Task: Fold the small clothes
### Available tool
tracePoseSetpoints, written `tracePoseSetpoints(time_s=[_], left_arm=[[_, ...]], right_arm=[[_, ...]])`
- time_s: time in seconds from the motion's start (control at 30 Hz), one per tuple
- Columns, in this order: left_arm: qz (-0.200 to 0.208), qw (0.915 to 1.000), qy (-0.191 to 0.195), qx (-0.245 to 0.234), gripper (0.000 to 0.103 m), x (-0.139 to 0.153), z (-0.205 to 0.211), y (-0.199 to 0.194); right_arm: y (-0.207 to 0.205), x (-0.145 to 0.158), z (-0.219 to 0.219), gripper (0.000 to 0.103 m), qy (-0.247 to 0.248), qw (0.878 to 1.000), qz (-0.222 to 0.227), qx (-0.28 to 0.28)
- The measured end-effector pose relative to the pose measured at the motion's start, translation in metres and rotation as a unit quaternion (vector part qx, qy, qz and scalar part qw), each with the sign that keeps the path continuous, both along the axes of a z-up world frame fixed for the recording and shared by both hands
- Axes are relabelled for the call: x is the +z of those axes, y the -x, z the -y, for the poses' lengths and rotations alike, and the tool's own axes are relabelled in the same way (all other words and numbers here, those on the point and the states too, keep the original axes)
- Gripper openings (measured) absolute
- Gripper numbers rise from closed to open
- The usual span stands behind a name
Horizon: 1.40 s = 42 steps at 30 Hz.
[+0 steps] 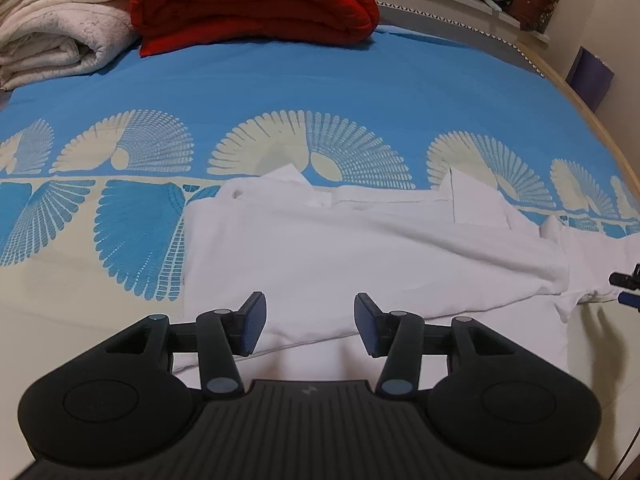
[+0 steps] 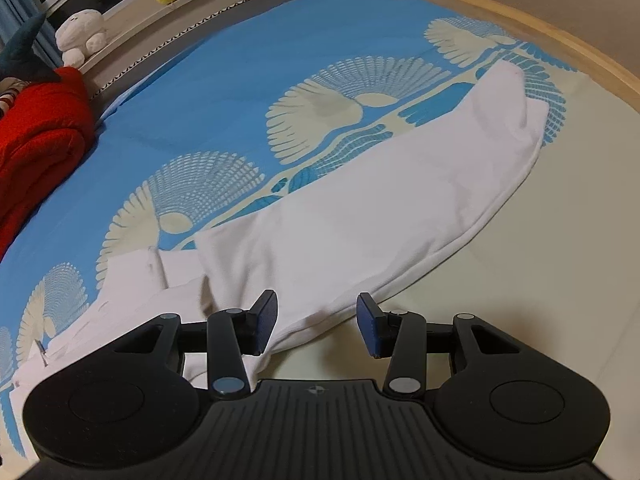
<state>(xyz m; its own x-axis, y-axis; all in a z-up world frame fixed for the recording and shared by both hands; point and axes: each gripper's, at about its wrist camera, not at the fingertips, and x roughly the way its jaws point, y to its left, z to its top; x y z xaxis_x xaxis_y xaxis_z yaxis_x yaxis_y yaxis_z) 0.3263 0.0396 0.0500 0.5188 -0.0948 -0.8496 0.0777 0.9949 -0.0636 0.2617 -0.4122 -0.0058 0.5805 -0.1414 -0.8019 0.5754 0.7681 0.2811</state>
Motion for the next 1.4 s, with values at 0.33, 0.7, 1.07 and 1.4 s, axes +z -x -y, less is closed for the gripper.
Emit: tracePoseSetpoints(time_s=[0.33, 0.7, 1.07, 1.4], left_arm=[[-0.002, 0.9999, -0.004, -0.010, 0.058, 0.003, -0.002, 0.001], [-0.006, 0.9999, -0.007, -0.011, 0.059, 0.000, -0.006, 0.002], [-0.015, 0.9994, -0.029, -0.014, 0.060, -0.012, -0.005, -0.001], [-0.023, 0.9984, -0.046, -0.024, 0.060, -0.023, -0.001, -0.001]], right_arm=[[0.018, -0.042, 0.060, 0.046, -0.045, 0.993, -0.030, -0.101], [0.031, -0.062, 0.096, 0.048, -0.052, 0.988, 0.004, -0.146], [0.056, -0.075, 0.145, 0.048, -0.110, 0.962, 0.099, -0.229], [0.058, -0.094, 0.185, 0.043, -0.153, 0.928, 0.189, -0.283]])
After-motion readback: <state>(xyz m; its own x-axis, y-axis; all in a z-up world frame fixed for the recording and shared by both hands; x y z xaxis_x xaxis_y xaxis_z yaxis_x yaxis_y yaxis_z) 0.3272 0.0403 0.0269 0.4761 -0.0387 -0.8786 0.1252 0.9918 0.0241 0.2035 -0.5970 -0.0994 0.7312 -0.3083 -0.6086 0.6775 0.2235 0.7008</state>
